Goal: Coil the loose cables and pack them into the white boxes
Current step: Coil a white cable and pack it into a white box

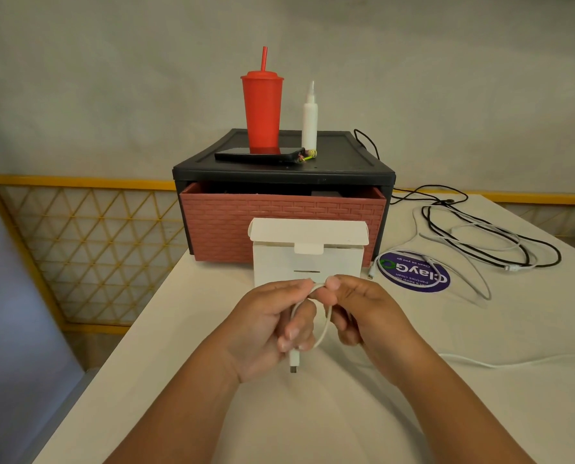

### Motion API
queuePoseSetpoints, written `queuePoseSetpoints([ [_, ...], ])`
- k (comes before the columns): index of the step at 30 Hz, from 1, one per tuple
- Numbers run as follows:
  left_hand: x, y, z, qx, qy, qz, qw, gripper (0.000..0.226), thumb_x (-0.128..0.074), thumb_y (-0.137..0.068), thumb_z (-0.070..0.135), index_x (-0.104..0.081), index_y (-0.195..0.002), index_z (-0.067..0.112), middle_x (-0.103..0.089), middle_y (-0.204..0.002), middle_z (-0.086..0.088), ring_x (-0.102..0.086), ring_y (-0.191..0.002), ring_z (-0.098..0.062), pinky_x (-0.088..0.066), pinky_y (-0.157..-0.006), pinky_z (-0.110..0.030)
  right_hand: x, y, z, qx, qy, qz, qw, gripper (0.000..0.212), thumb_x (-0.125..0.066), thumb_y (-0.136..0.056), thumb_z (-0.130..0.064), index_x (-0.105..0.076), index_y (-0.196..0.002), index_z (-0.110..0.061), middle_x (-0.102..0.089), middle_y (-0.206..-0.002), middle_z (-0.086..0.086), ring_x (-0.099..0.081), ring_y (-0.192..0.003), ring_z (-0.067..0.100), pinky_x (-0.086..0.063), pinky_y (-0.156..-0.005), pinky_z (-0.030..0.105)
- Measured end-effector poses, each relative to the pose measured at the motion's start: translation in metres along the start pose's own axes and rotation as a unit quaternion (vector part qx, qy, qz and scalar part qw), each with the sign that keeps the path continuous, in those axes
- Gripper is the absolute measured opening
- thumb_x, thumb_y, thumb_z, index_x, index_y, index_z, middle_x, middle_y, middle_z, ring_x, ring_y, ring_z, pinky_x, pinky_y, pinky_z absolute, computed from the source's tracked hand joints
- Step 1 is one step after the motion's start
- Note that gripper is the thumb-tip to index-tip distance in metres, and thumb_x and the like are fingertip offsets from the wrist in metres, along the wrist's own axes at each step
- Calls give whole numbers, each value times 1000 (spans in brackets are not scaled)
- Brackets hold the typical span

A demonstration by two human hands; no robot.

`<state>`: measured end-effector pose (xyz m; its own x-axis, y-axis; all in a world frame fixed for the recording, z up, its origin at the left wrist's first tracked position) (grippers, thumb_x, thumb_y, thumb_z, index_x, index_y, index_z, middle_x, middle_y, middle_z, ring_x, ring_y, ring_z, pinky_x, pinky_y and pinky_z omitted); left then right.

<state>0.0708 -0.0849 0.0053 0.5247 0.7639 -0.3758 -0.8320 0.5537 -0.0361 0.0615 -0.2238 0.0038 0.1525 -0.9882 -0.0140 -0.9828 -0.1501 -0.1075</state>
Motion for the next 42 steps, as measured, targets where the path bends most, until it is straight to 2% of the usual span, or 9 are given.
queuePoseSetpoints([
  [3,-2,3,1,33,-14,-16,999,26,-54,-83,27,-67,-67,11,-38,-33,2,-32,-27,-7,-50,-55,-23,1,-1,1,1,-24,-41,999,34,-61,-81,-35,-58,-49,-23,-37,-46,-4,-29,-40,6,-24,-42,17],
  [8,-4,2,0,56,36,-14,998,41,-50,-85,25,-48,-47,11,-51,-38,-6,-50,-30,-11,-51,-50,-22,-1,-1,7,36,-7,-99,994,31,-54,-80,-40,-69,-69,-15,-44,-59,14,-31,-44,8,-25,-42,18],
  [13,2,-5,0,22,175,29,984,39,-48,-80,27,-51,-43,13,-71,-68,-14,-68,-52,-15,-53,-66,-29,1,-6,15,62,72,-8,995,35,-50,-94,-22,-59,-68,-1,-39,-42,-9,-31,-39,1,-27,-42,12],
  [18,5,-5,9,-60,248,92,963,26,-45,-81,18,-61,-64,6,-69,-63,-9,-71,-62,-20,-55,-77,-35,-1,-6,27,98,294,0,951,47,-49,-95,-20,-47,-50,-31,-45,-48,-12,-37,-50,5,-26,-51,19],
  [24,7,-4,9,-79,253,96,959,34,-32,-97,15,-58,-109,-4,-67,-58,-1,-70,-66,-15,-51,-84,-34,-6,-6,31,84,371,-35,924,44,-49,-95,-24,-38,-52,-20,-42,-48,-7,-35,-53,10,-27,-55,27],
  [29,8,-7,7,-117,129,113,978,30,-30,-97,8,-55,-114,4,-73,-98,-6,-70,-93,-16,-55,-82,-24,-14,-1,30,114,406,-86,902,47,-48,-94,-24,-31,-50,-24,-44,-51,-9,-37,-52,10,-23,-50,23],
  [34,9,-8,-1,-121,-131,127,976,33,-30,-100,7,-45,-123,24,-73,-98,8,-67,-100,-10,-43,-94,-25,-11,2,22,159,439,-62,882,32,-43,-80,-33,-37,-53,-18,-39,-48,-3,-37,-51,14,-25,-50,26],
  [39,10,-10,-13,-80,-305,126,941,31,-38,-99,7,-53,-114,30,-65,-60,13,-60,-61,2,-45,-66,-12,-6,8,8,180,376,-17,909,28,-64,-80,-15,-55,-55,-24,-51,-48,-25,-49,-51,2,-30,-49,13],
  [42,8,-8,-13,-52,-291,81,952,27,-43,-90,23,-61,-71,29,-47,-45,6,-43,-43,-8,-40,-53,-21,-2,9,2,165,294,-5,941,21,-70,-78,-4,-62,-59,-8,-55,-46,-22,-47,-44,0,-32,-49,7],
])
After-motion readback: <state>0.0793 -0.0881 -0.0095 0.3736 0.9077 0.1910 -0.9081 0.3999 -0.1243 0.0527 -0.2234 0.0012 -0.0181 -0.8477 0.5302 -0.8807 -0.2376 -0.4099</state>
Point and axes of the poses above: each hand's wrist, its own y-axis away from the middle knuckle, its own x-axis out of the back of the hand, z = x × y, the point moved 1 cm from there along -y, towards the middle knuckle
